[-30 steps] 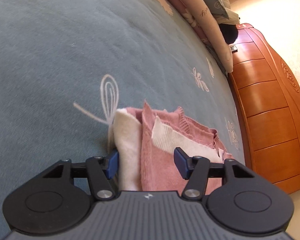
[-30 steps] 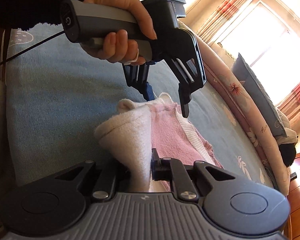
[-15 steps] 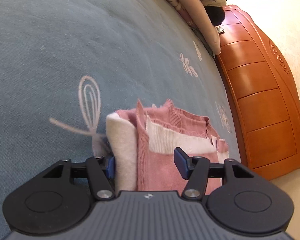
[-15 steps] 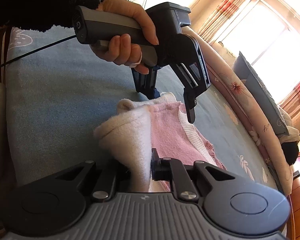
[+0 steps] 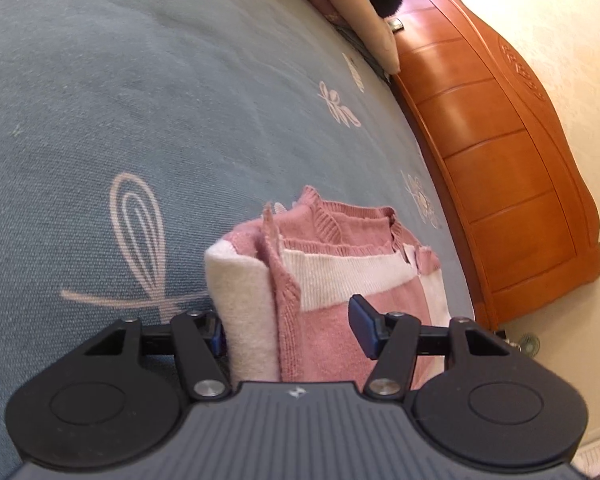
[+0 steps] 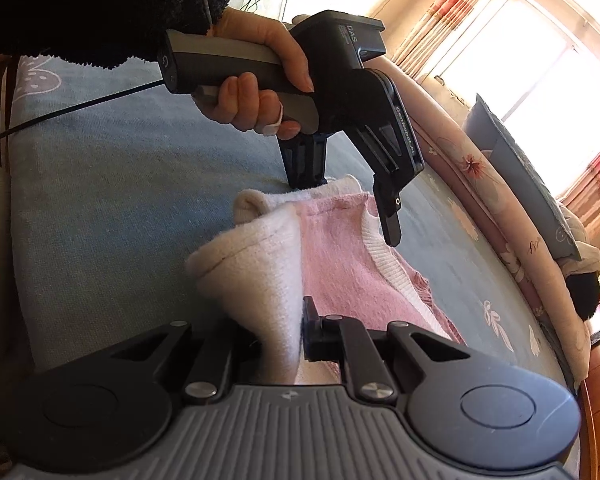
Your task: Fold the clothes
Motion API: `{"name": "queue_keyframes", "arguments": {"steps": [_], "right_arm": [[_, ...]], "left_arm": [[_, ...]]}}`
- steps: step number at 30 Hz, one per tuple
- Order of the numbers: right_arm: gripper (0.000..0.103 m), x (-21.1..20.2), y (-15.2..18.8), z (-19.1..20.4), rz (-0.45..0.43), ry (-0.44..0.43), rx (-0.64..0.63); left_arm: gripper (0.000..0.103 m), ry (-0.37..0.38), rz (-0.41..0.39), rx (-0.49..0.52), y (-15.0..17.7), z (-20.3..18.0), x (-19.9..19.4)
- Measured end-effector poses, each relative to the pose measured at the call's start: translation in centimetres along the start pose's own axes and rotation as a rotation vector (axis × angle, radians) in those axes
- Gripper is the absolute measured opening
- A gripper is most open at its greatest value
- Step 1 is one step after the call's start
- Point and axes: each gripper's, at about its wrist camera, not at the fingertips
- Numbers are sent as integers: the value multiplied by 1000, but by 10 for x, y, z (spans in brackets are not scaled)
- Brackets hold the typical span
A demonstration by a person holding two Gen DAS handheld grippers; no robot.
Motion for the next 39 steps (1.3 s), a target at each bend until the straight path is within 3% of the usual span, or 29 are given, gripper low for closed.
{"name": "queue_keyframes", "arguments": {"steps": [3, 6, 39], "right_arm": [[14, 1, -1, 1, 11, -4, 4], [14, 0, -2, 5, 22, -6, 4], [12, -16, -1, 7, 8, -12, 53]], "left_arm": [[52, -30, 24, 28, -3, -5, 1], [24, -113, 38, 28, -4, -10, 0], [21, -337, 28, 127, 1, -49, 5]]}}
Point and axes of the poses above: each gripper's, at about its wrist camera, not at the fingertips, and x roughly the way its jaws point, z to its left, y to its underside, and after that the axes turned 2 degrees about x, right-handed
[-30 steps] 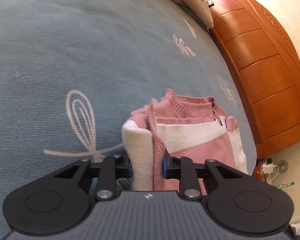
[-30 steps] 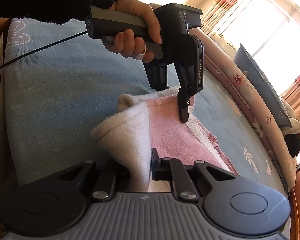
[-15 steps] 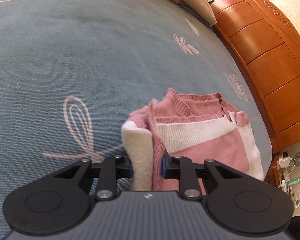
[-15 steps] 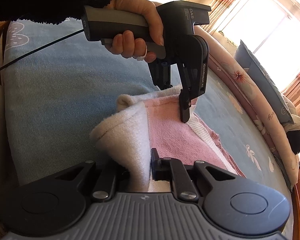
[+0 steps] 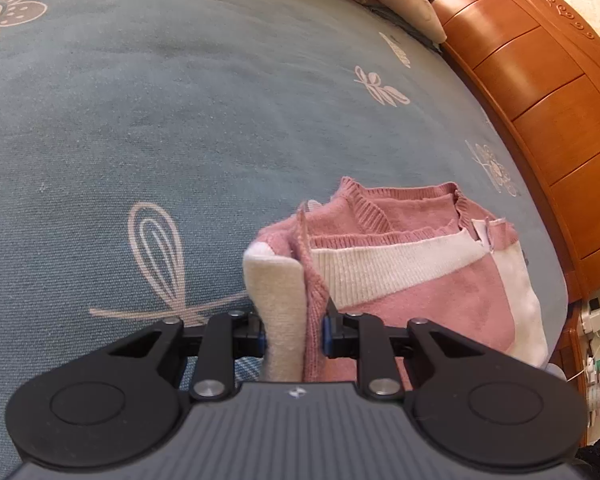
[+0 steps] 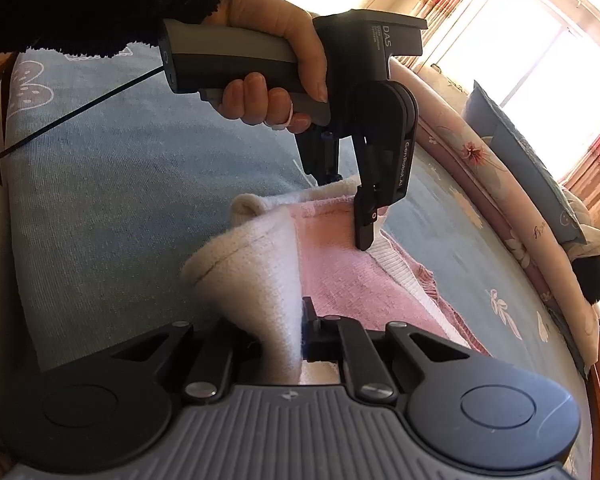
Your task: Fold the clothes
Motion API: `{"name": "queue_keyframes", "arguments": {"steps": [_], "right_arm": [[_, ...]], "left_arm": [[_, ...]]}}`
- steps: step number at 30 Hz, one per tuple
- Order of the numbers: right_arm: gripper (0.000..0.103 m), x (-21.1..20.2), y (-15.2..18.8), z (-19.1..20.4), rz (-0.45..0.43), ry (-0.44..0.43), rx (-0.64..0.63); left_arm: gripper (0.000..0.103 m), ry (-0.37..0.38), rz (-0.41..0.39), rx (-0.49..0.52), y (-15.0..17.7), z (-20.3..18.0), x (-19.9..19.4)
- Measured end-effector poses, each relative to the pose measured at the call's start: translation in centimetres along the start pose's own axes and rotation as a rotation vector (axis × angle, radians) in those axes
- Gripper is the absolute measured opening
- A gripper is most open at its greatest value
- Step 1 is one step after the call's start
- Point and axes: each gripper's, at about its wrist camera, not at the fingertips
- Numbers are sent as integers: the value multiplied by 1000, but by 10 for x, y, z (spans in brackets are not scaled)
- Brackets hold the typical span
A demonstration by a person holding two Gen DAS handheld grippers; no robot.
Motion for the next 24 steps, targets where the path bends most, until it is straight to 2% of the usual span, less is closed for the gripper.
{"name": "queue_keyframes", "arguments": {"steps": [13, 24], "right_arm": [[11, -16, 1, -16, -33, -5, 112], [11, -43, 9, -50, -70, -6, 272]], "left_arm": [[21, -137, 27, 28, -14, -41, -12], [21, -218, -4, 64, -31, -93, -25]]}}
Point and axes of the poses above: each gripper's, at about its wrist camera, not at the fingertips, and x roughly the way its jaws point, z to its left, y to its underside, and after that the axes turned 2 degrees about x, right-handed
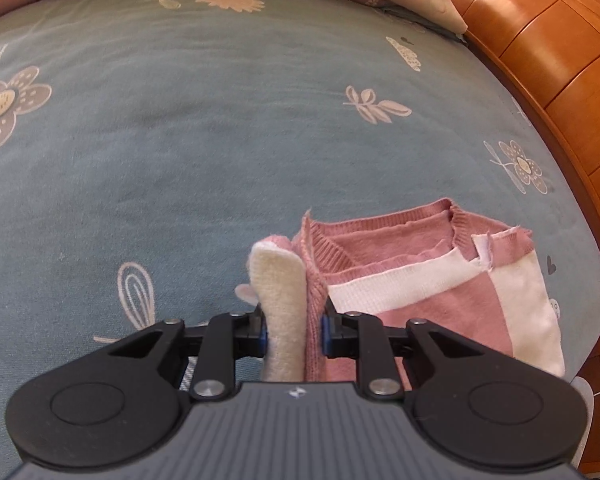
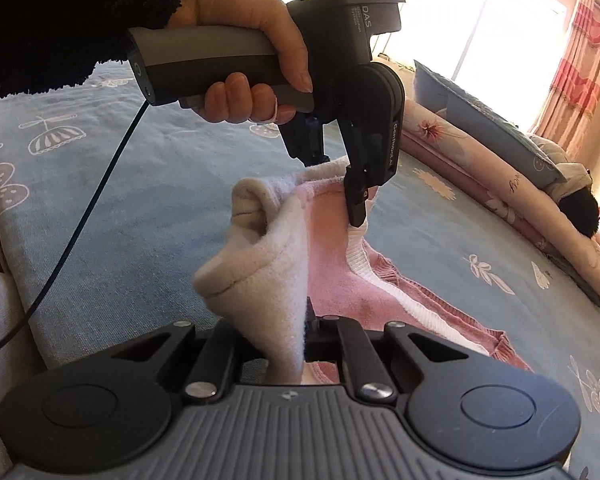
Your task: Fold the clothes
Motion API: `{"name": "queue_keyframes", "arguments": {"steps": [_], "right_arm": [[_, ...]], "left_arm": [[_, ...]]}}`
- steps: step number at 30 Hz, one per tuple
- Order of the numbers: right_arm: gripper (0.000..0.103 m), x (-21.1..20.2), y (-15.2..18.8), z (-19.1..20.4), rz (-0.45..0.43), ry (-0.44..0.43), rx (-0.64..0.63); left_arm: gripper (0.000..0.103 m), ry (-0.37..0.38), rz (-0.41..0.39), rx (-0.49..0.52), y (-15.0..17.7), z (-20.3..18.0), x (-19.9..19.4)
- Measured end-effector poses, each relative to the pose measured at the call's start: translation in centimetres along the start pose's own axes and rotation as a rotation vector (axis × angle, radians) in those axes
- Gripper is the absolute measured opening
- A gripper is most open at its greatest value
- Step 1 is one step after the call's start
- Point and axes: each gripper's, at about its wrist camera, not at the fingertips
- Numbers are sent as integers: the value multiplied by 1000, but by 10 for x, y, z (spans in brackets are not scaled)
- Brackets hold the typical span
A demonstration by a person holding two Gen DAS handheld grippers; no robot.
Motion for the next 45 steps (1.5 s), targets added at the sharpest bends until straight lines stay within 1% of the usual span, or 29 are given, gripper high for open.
{"name": "queue_keyframes", "arguments": {"steps": [6, 11, 21, 25, 34, 45], "right_arm": [[10, -21, 4, -23, -27, 5, 94], [10, -40, 10, -41, -51, 22, 152], [11, -72, 29, -79, -73, 55, 287], [11, -82, 39, -89, -71, 70, 324], [11, -88, 54, -115, -63, 83, 413], [11, -96, 70, -136, -53, 66, 527]], "left_arm": [[20, -35, -30, 45, -12, -40, -12], [20, -48, -53, 81, -23, -76, -19], [20, -58, -78, 143, -36, -144, -18], [20, -55, -73, 167, -37, -168, -10], [20, -49, -44, 220, -41, -217, 12], [20, -44, -15, 245, -42, -248, 36]]}}
Point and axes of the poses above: each gripper's, at about its wrist camera, not at the fingertips, and x roughly the way its jaws point, z to its left, y to its underside, and after that the axes turned 2 degrees about x, right-handed
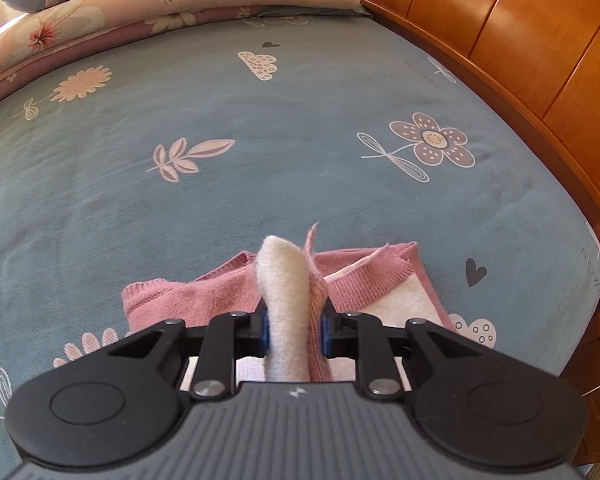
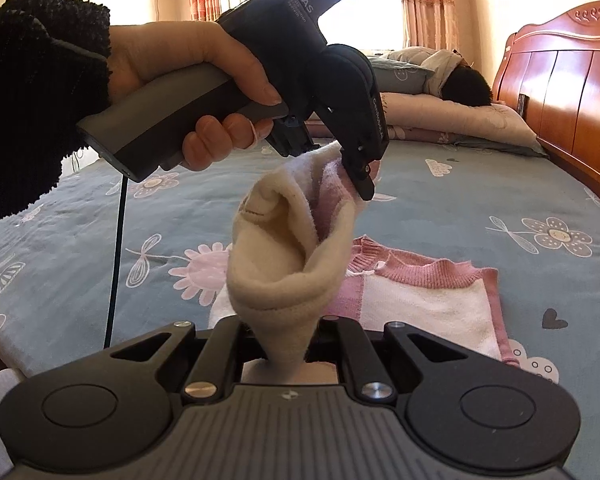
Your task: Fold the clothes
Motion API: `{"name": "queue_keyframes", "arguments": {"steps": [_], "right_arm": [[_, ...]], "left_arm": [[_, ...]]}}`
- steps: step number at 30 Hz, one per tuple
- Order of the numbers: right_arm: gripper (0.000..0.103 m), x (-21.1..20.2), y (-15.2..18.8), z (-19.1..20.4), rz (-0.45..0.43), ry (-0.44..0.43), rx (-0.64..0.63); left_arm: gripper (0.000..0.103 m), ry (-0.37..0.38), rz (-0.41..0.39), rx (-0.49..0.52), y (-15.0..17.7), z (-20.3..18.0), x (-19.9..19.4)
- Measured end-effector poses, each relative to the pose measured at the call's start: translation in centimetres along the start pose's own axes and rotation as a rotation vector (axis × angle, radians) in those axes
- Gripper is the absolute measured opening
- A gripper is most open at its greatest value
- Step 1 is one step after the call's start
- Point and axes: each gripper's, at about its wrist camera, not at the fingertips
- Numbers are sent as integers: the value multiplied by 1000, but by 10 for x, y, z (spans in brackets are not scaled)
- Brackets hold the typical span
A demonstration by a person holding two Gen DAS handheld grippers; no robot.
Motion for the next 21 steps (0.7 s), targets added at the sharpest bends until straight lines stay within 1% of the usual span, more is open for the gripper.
{"name": "queue_keyframes", "arguments": {"steps": [15, 21], "right_arm": [[11, 0, 3, -43, 4, 22, 85], [11, 1, 12, -65, 17, 21, 168]], "left_arm": [[20, 17, 29, 24, -14, -38, 37], [20, 9, 51, 25, -16, -54, 60]]}}
Point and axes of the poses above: each gripper's, at about its wrist camera, not at the fingertips, and x roughly the way its jaws point, z to its left, y to its underside, and after that the axes turned 2 degrees about x, right-handed
